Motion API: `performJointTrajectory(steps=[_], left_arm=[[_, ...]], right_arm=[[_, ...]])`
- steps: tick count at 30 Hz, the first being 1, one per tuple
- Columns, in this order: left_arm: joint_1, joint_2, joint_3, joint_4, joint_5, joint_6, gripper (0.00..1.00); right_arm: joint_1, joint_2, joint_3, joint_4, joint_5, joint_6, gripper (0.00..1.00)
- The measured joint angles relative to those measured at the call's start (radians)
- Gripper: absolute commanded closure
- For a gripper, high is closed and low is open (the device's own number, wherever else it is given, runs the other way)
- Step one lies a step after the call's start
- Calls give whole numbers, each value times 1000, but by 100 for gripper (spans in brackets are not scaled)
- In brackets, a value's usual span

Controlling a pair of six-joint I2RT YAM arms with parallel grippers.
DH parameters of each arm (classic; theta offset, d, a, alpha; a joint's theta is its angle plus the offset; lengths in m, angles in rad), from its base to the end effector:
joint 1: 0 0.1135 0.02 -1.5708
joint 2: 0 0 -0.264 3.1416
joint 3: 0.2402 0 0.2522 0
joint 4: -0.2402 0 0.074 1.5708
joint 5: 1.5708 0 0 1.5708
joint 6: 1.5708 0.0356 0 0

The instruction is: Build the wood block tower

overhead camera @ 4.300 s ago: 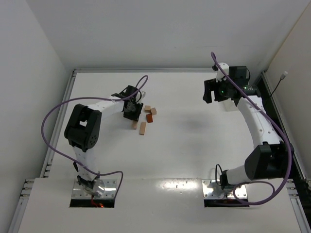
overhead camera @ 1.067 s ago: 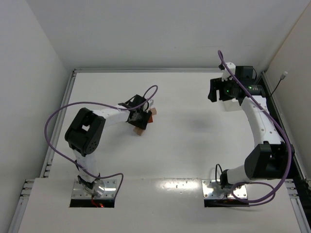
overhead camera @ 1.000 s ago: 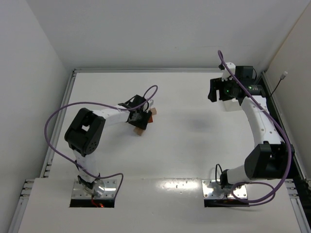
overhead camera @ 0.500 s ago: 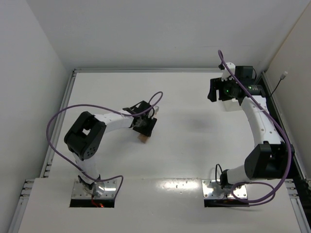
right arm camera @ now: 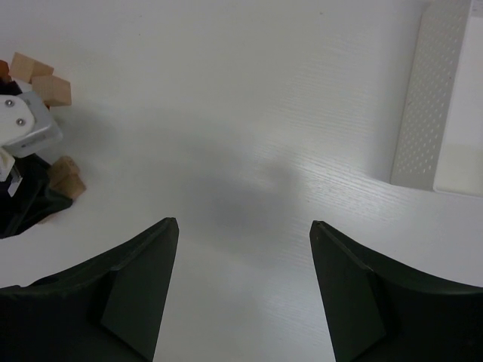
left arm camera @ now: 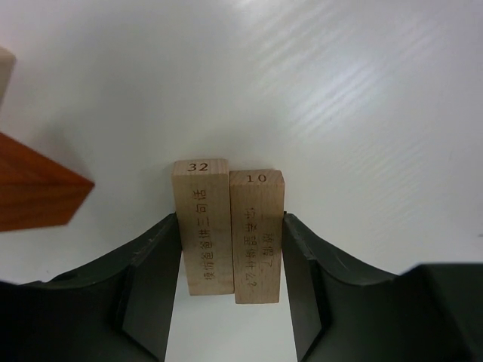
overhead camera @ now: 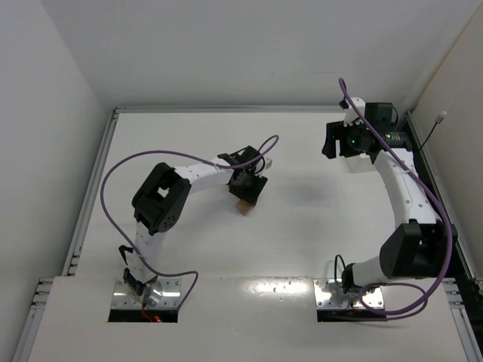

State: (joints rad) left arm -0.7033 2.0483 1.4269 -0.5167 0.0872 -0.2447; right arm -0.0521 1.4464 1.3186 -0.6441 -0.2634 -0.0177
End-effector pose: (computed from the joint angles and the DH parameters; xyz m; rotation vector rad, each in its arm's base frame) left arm 0.3193 -0.2749 0.1548 0.6556 2.6918 -0.3855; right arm 0.3156 -0.0072 0.3282 -0.0899 2.3236 0.2732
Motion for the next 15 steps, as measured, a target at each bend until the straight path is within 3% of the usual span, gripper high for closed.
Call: performJointTrajectory(steps=[9,15], left_arm=[[119,132,203,-19,30,-2,100],[216,148,217,18,16,-23,100]], right_arm=[[0,1,0,0,-8,5,34],[0,12,0,0,-10,11,34]])
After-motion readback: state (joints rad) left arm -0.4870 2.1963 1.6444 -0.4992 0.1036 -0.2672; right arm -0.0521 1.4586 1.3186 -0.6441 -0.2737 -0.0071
